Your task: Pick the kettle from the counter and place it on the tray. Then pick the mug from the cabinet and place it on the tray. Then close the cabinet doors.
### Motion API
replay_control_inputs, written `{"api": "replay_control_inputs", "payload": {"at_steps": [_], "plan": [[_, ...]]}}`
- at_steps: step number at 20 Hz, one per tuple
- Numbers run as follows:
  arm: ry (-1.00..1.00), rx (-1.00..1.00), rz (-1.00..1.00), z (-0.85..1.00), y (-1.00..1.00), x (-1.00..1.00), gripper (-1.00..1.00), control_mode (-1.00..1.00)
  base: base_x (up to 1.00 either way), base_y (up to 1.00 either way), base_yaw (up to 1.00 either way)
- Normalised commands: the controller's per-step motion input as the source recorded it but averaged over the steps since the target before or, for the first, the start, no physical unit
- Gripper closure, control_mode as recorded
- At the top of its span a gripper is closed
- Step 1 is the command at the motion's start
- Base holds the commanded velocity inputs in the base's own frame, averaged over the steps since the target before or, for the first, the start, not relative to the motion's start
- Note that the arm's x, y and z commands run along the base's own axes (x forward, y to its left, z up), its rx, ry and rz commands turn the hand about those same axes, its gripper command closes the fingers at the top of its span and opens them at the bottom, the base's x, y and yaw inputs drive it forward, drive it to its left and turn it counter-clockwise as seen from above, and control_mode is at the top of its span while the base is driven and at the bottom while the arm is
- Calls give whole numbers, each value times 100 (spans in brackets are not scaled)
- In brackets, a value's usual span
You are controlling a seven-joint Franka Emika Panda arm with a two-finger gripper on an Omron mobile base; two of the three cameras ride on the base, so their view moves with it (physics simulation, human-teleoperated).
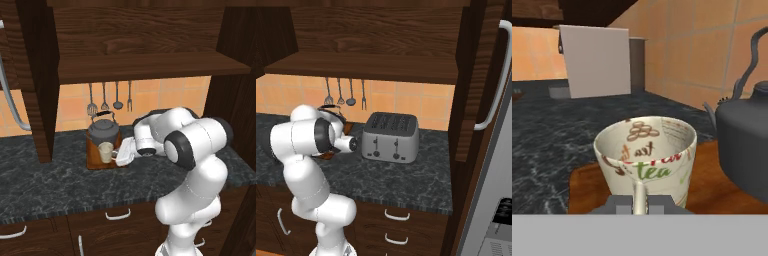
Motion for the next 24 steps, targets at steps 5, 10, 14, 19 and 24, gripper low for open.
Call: {"api": "replay_control_inputs", "payload": {"at_steps": [5,10,14,19,24], "plan": [[0,0,0,-24,-8,6,100,-100,0,0,0],[-1,0,0,-14,-5,1,-100,-100,0,0,0],[-2,0,0,1,-9,-12,-100,-100,0,0,0],[-4,0,0,33,-8,-38,-100,-100,0,0,0],[-13,0,-1,74,-5,-59,-100,-100,0,0,0]]}}
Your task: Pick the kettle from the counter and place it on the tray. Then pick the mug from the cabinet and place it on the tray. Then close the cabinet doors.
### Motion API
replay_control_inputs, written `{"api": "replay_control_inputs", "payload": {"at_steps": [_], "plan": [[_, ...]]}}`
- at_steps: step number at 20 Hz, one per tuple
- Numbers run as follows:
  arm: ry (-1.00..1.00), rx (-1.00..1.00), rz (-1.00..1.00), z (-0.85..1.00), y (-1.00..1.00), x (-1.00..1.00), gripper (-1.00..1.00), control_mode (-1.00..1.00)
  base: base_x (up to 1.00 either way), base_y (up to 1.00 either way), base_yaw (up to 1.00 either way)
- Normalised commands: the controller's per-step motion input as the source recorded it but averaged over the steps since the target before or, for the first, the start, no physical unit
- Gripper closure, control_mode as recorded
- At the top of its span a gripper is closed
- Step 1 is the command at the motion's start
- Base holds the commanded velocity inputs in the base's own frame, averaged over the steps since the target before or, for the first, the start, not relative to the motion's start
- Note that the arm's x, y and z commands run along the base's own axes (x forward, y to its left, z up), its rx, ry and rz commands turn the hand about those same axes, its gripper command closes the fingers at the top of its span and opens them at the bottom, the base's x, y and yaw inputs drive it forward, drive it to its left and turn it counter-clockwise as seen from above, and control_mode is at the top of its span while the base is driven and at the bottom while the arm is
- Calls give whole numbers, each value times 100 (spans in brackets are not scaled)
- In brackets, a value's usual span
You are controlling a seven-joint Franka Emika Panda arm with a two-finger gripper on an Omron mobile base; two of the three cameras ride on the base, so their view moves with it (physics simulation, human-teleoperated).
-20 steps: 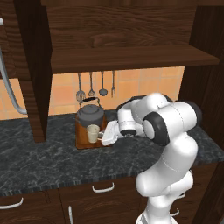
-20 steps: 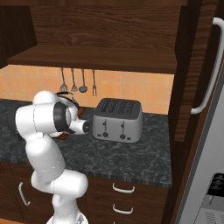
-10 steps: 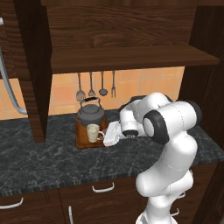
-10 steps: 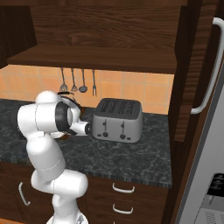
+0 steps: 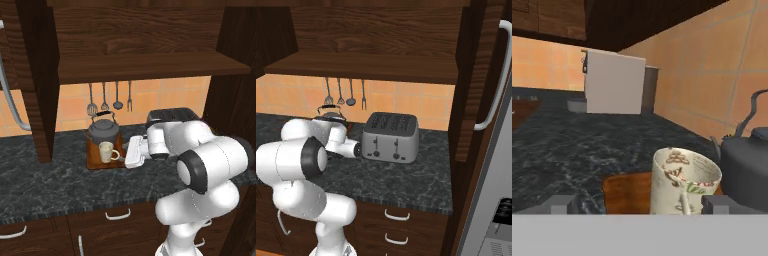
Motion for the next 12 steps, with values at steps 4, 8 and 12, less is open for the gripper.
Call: {"api": "replay_control_inputs", "payload": {"at_steps": [4,8,12], "plan": [[-6,0,-5,93,-1,-53,-100,-100,0,0,0],[0,0,-10,84,-20,-39,-100,-100,0,0,0],[0,-2,-13,77,-33,-44,-100,-100,0,0,0]]}}
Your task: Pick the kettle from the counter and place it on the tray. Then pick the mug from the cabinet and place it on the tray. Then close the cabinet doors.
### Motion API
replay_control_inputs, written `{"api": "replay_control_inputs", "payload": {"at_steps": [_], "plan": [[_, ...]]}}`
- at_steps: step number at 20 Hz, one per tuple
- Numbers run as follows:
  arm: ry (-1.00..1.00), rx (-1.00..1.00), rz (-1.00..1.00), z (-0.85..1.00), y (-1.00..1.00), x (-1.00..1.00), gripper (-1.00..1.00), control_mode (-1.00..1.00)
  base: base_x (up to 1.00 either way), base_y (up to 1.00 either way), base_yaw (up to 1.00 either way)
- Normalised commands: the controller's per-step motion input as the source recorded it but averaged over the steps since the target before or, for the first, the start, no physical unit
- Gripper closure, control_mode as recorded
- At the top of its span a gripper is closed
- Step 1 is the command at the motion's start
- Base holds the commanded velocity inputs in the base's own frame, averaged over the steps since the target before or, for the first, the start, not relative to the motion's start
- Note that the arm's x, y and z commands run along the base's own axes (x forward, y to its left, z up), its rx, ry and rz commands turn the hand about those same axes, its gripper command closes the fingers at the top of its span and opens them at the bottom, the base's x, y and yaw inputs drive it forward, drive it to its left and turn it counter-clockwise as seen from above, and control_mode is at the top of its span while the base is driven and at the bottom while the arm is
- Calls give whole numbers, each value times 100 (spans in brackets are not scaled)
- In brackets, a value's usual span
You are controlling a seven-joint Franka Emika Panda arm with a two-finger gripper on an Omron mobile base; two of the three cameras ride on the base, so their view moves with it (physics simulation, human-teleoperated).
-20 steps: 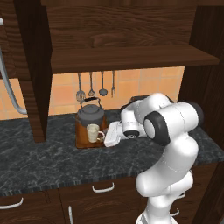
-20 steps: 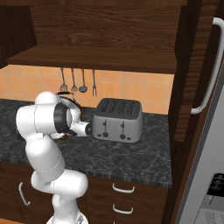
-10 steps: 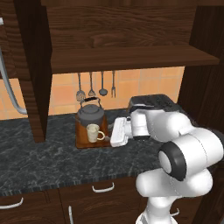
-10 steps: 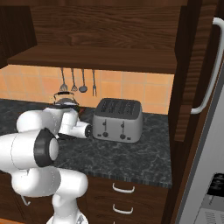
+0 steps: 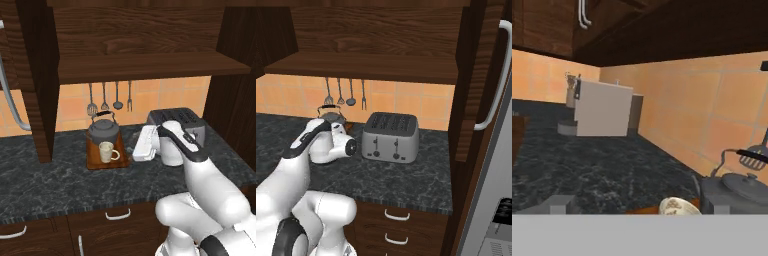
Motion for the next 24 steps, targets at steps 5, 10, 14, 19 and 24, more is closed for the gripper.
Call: {"api": "replay_control_inputs", "payload": {"at_steps": [5,10,14,19,24], "plan": [[2,-9,-8,13,-40,-32,-100,-100,0,0,0],[-6,-8,-4,5,-70,-75,-100,-100,0,0,0],[0,-6,-7,7,-73,-68,-100,-100,0,0,0],[-11,0,-7,-2,-79,-67,-100,-100,0,0,0],[-32,8,-20,-14,-50,-42,-100,-100,0,0,0]]}}
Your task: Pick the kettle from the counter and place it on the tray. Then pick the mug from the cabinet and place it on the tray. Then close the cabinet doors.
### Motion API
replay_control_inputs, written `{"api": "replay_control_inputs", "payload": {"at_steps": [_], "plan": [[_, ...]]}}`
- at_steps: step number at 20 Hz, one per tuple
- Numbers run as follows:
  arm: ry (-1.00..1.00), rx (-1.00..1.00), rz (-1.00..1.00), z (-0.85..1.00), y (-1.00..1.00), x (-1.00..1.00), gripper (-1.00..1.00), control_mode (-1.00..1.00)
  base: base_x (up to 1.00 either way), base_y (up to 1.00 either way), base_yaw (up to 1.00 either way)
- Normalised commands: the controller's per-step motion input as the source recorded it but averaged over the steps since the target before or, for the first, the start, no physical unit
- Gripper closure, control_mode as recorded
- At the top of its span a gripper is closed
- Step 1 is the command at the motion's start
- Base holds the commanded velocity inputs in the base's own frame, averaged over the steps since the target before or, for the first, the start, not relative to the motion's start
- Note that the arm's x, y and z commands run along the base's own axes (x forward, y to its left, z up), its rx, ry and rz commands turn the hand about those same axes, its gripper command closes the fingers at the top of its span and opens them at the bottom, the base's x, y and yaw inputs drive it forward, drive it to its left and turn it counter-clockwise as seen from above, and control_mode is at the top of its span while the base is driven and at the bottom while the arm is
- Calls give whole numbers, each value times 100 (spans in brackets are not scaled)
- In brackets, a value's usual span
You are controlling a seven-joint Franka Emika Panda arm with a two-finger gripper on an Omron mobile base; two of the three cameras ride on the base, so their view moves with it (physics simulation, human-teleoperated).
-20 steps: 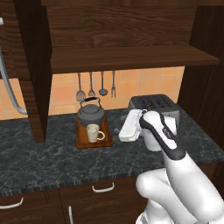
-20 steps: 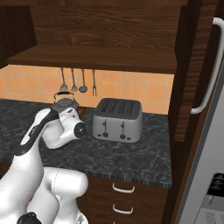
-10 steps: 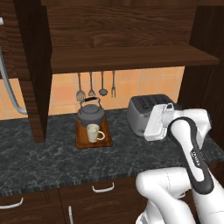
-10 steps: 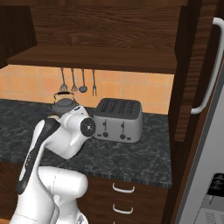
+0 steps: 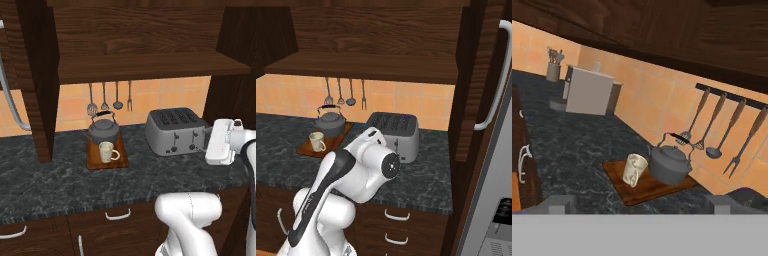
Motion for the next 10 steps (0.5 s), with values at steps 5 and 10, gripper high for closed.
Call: {"api": "replay_control_inputs", "payload": {"at_steps": [5,10], "plan": [[-12,6,-17,-4,-5,-1,-100,-100,0,0,0],[-4,10,-9,-1,-26,-13,-100,-100,0,0,0]]}}
